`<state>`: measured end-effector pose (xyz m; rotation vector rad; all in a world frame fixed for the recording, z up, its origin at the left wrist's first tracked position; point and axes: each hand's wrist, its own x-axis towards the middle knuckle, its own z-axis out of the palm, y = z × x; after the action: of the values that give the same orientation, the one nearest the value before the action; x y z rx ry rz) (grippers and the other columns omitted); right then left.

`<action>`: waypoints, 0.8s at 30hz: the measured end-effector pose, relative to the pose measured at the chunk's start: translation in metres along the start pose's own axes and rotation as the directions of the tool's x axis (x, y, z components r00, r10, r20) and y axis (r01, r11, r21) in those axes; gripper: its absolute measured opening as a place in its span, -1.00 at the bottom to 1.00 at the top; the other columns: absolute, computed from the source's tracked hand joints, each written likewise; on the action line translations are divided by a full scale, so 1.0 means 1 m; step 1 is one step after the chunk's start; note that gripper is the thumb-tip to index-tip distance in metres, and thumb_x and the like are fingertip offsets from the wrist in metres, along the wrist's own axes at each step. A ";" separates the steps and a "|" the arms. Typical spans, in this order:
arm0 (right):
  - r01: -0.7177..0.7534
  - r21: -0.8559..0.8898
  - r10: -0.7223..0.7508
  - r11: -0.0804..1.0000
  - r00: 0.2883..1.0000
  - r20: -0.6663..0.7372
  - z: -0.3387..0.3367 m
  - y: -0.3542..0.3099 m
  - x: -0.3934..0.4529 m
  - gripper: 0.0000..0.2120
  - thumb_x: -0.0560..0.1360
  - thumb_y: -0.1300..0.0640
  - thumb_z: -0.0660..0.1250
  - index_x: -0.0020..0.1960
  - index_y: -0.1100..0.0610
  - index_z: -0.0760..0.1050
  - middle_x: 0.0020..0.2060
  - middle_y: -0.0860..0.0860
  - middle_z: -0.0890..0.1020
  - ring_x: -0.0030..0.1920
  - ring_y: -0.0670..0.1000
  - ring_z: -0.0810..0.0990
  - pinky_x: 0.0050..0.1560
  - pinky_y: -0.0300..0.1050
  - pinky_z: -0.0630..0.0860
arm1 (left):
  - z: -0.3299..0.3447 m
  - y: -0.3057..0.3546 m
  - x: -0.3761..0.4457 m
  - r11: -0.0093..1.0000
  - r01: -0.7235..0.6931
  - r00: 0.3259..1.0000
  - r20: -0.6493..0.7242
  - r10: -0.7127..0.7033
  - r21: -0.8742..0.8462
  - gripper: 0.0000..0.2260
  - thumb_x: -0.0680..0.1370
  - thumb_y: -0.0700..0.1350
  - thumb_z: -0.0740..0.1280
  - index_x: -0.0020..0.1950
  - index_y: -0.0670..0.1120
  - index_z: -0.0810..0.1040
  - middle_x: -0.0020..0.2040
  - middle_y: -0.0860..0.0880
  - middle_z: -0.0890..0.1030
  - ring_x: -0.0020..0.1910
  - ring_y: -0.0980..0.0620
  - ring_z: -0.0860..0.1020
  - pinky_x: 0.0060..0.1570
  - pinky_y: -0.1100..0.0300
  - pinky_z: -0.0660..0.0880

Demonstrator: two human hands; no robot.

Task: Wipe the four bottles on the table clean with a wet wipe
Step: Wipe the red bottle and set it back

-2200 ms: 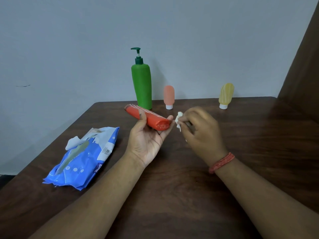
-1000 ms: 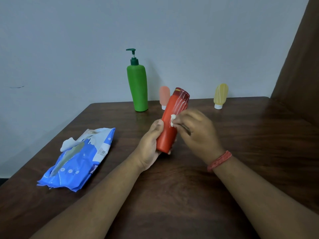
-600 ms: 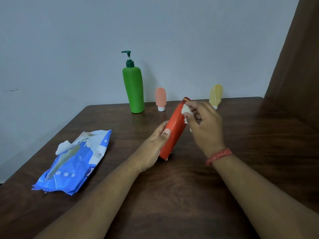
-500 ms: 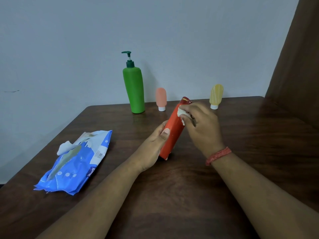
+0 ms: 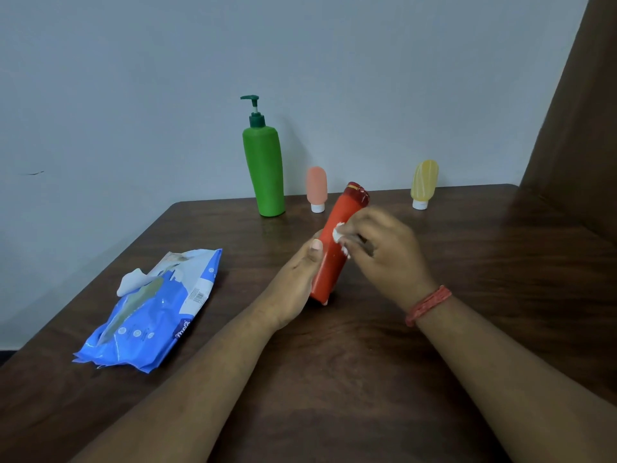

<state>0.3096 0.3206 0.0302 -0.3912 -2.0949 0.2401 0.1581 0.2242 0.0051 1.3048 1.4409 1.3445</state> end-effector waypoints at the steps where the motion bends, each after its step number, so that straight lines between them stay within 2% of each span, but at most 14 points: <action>1: 0.054 0.019 -0.055 0.998 0.995 0.084 0.002 -0.004 -0.002 -0.94 0.52 0.21 0.44 -0.01 0.14 0.64 -0.06 -0.02 0.58 -0.03 -0.09 0.55 0.03 -0.26 0.48 | 0.000 0.000 0.001 0.999 -0.002 0.999 -0.033 0.000 -0.047 -0.52 0.45 0.50 0.12 0.34 0.46 0.42 0.30 0.02 0.56 0.26 -0.06 0.52 0.20 -0.10 0.46; 3: 0.119 0.020 -0.120 0.993 0.975 0.188 0.007 -0.010 -0.005 -0.93 0.53 0.18 0.44 0.00 0.13 0.64 -0.05 -0.02 0.58 -0.03 -0.07 0.57 0.02 -0.15 0.54 | -0.003 -0.002 0.004 0.992 -0.002 0.996 -0.091 -0.009 -0.128 -0.52 0.50 0.43 0.13 0.35 0.32 0.50 0.19 0.03 0.62 0.21 -0.04 0.54 0.10 -0.04 0.48; 7: 0.009 0.008 -0.010 1.000 0.999 0.049 0.009 -0.013 -0.002 -0.91 0.53 0.18 0.43 0.02 0.14 0.64 -0.04 -0.03 0.57 -0.02 -0.14 0.53 0.01 -0.15 0.55 | -0.002 -0.002 0.004 0.980 0.005 0.990 -0.139 -0.033 -0.201 -0.39 0.54 0.36 0.06 0.46 0.03 0.38 0.16 -0.06 0.62 0.06 -0.03 0.61 -0.14 0.05 0.54; 11: 0.161 0.042 -0.166 0.986 0.958 0.235 0.010 -0.021 -0.006 -0.92 0.54 0.16 0.41 0.02 0.13 0.64 -0.04 -0.03 0.56 -0.04 -0.08 0.56 0.00 -0.15 0.54 | -0.001 0.000 0.007 0.948 0.012 0.980 -0.187 -0.075 -0.317 -0.31 0.52 0.35 0.03 0.45 -0.11 0.35 0.15 -0.21 0.62 0.01 -0.05 0.64 -0.20 0.08 0.57; 12: 0.159 0.014 -0.158 0.987 0.964 0.214 0.011 -0.021 -0.005 -0.92 0.55 0.16 0.41 0.01 0.13 0.64 -0.05 -0.03 0.57 -0.04 -0.07 0.56 -0.01 -0.12 0.55 | -0.002 0.000 0.008 0.941 0.013 0.979 -0.188 -0.082 -0.339 -0.31 0.54 0.34 0.02 0.46 -0.13 0.35 0.11 -0.21 0.63 -0.04 -0.05 0.65 -0.23 0.09 0.57; 14: 0.063 -0.026 -0.061 0.998 0.996 0.070 0.011 -0.018 -0.003 -0.94 0.54 0.19 0.41 0.00 0.15 0.64 -0.06 -0.02 0.57 -0.06 -0.08 0.55 -0.03 -0.09 0.56 | -0.001 0.000 0.008 0.926 0.010 0.980 -0.179 -0.084 -0.377 -0.38 0.61 0.31 0.00 0.46 -0.11 0.35 0.06 -0.19 0.63 -0.12 -0.05 0.63 -0.27 0.08 0.55; 16: 0.023 -0.010 -0.023 1.000 0.999 0.022 0.010 -0.018 -0.002 -0.93 0.53 0.21 0.42 0.00 0.16 0.64 -0.07 -0.01 0.59 -0.05 -0.08 0.55 -0.02 -0.11 0.56 | 0.001 0.002 0.006 0.921 0.010 0.983 -0.168 -0.081 -0.388 -0.46 0.65 0.27 -0.02 0.45 -0.06 0.35 0.14 -0.24 0.61 -0.06 -0.09 0.61 -0.23 0.05 0.55; 18: 0.104 -0.013 -0.102 0.994 0.985 0.138 0.009 -0.021 -0.004 -0.91 0.54 0.18 0.41 0.02 0.15 0.65 -0.05 -0.02 0.59 -0.02 -0.06 0.56 0.02 -0.12 0.55 | 0.002 0.003 0.004 0.933 0.011 0.983 -0.165 -0.075 -0.359 -0.48 0.63 0.28 -0.03 0.42 -0.02 0.34 0.23 -0.26 0.59 0.02 -0.12 0.59 -0.17 0.03 0.54; 20: 0.164 -0.054 -0.151 0.985 0.969 0.194 0.010 -0.024 -0.003 -0.91 0.55 0.17 0.39 0.02 0.15 0.64 -0.06 -0.01 0.59 -0.02 -0.04 0.56 0.01 -0.09 0.55 | 0.002 0.005 0.003 0.962 0.006 0.984 -0.170 -0.054 -0.274 -0.44 0.55 0.35 -0.03 0.35 -0.01 0.33 0.18 -0.23 0.58 0.01 -0.09 0.59 -0.13 0.02 0.53; 24: -0.009 -0.087 -0.001 0.996 0.994 -0.111 0.004 -0.013 0.007 -0.91 0.52 0.24 0.42 0.01 0.17 0.66 -0.09 0.02 0.58 -0.05 0.00 0.57 -0.03 -0.06 0.55 | 0.005 0.007 -0.001 0.996 -0.023 0.989 -0.142 0.035 0.091 -0.22 0.32 0.60 -0.14 0.19 0.02 0.29 0.07 -0.11 0.61 -0.01 -0.03 0.65 -0.05 0.01 0.64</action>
<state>0.3005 0.3111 0.0375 -0.4509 -2.0000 0.1259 0.1641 0.2238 0.0106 1.3127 1.6011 1.4324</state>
